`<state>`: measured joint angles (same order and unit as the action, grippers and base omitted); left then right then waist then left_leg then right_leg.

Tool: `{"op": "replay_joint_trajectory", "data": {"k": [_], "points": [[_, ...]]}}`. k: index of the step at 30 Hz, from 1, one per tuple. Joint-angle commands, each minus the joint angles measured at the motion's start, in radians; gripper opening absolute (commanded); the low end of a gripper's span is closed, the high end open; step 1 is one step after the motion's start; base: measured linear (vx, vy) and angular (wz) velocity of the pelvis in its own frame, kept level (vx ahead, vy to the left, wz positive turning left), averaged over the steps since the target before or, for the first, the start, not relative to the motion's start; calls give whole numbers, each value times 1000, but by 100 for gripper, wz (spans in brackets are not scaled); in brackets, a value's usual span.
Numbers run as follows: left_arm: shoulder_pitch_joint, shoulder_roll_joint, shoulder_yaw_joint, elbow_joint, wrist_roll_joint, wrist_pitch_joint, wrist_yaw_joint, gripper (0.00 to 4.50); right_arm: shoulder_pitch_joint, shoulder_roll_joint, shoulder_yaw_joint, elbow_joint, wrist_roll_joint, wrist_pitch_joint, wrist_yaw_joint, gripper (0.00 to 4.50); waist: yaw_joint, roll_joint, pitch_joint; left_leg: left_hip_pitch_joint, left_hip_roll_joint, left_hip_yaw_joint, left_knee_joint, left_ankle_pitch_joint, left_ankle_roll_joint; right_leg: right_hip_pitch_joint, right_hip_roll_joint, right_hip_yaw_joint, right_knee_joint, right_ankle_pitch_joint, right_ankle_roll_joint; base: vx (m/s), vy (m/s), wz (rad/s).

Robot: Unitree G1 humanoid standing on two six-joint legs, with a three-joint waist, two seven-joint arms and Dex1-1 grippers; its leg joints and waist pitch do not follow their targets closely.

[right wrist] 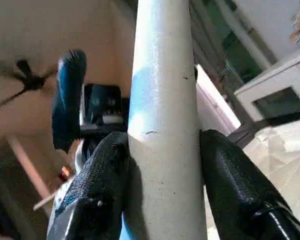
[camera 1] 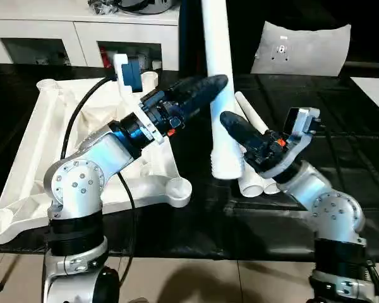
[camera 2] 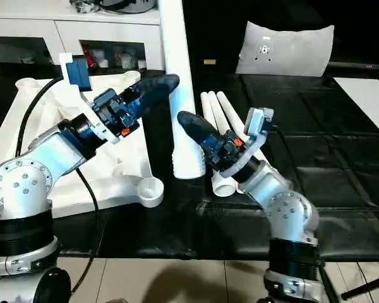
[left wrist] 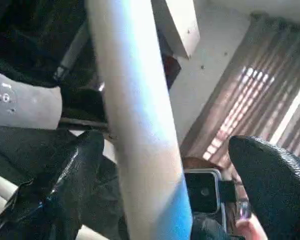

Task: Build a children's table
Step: Pick table leg

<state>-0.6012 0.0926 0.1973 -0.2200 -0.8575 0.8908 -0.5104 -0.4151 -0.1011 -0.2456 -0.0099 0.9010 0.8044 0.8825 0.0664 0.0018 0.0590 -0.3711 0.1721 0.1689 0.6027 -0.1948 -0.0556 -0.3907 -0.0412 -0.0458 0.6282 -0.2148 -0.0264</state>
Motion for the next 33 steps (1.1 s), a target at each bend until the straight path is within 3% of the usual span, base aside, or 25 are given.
{"op": "replay_joint_trajectory", "data": {"k": [1,4,5,6,8,9,11,12,13,18,20,21,23,27,29,33], "points": [[2,9,-25,-23,0,10,10,450,7,-7,18,-48,3,-1,12,184,5,-9,-67,1,46,-14,-59,-34,43,56,-86,49,-83,-133,-153,0,0,0],[11,14,-50,-20,52,-19,30,450,9,-15,48,-58,-33,-31,9,184,5,-10,-65,2,46,-14,-60,-46,40,55,-87,49,-86,-153,-146,0,0,0],[19,15,-72,-18,104,-53,49,450,12,-19,72,-62,-72,-67,0,184,5,-18,-65,1,47,-14,-61,-52,36,56,-88,49,-89,-172,-137,0,0,0],[19,15,-72,-18,104,-53,49,450,12,-19,72,-62,-72,-67,0,184,6,-15,-64,1,48,-15,-62,-54,33,55,-89,49,-88,-182,-133,0,0,0],[20,5,-87,-18,163,-93,105,450,12,-10,109,-59,-156,-141,-38,184,5,-20,-64,1,49,-14,-62,-55,27,53,-90,50,-88,-198,-120,0,0,0],[20,-15,-83,-17,186,-119,147,450,16,-8,129,-62,-186,-166,-49,184,5,-27,-64,-1,49,-15,-63,-50,24,55,-92,50,-87,-197,-113,0,0,0],[17,-37,-71,-14,198,-117,208,450,25,3,149,-65,-225,-204,-76,184,5,-25,-64,2,52,-15,-62,-56,16,52,-93,50,-87,-186,-119,0,0,0],[22,-60,-66,-25,215,-138,253,450,34,26,164,-60,-285,-276,-120,184,3,-22,-65,1,54,-16,-63,-50,15,51,-93,51,-84,-158,-126,0,0,0],[24,-59,-77,-30,218,-140,254,450,39,34,184,-56,-344,-342,-151,184,1,-26,-66,2,54,-16,-62,-50,13,51,-93,50,-83,-136,-133,0,0,0],[36,-56,-107,-32,242,-129,266,450,51,49,218,-43,-414,-428,-182,184,-2,-25,-67,1,51,-15,-60,-26,33,53,-89,51,-72,-33,-160,0,0,0],[45,-70,-125,-24,268,-105,311,421,61,63,247,-21,-480,-514,-210,184,-2,-27,-69,0,51,-14,-58,-21,39,56,-90,52,-68,-12,-166,0,0,0],[45,-70,-125,-24,268,-105,311,414,61,63,247,-21,-480,-514,-210,184,-1,-27,-69,0,52,-14,-57,-19,41,54,-90,52,-68,-9,-168,0,0,0],[57,-73,-150,-13,320,-149,338,414,69,74,275,5,-551,-606,-244,184,-3,-27,-70,-2,52,-15,-56,-19,47,54,-90,51,-68,-1,-172,0,0,0],[61,-62,-171,1,359,-199,330,414,76,78,294,13,-566,-627,-242,184,-6,-26,-66,-3,52,-15,-58,-50,51,54,-89,52,-73,-37,-163,0,0,0],[59,-44,-195,4,388,-220,321,377,78,78,302,25,-575,-641,-242,184,-7,-25,-66,-1,52,-16,-59,-63,47,53,-88,52,-73,-44,-163,0,0,0],[59,-18,-238,-4,447,-245,321,354,68,76,309,63,-614,-702,-259,184,-8,-23,-65,0,53,-16,-60,-80,38,50,-89,52,-75,-70,-158,0,0,0]]}}
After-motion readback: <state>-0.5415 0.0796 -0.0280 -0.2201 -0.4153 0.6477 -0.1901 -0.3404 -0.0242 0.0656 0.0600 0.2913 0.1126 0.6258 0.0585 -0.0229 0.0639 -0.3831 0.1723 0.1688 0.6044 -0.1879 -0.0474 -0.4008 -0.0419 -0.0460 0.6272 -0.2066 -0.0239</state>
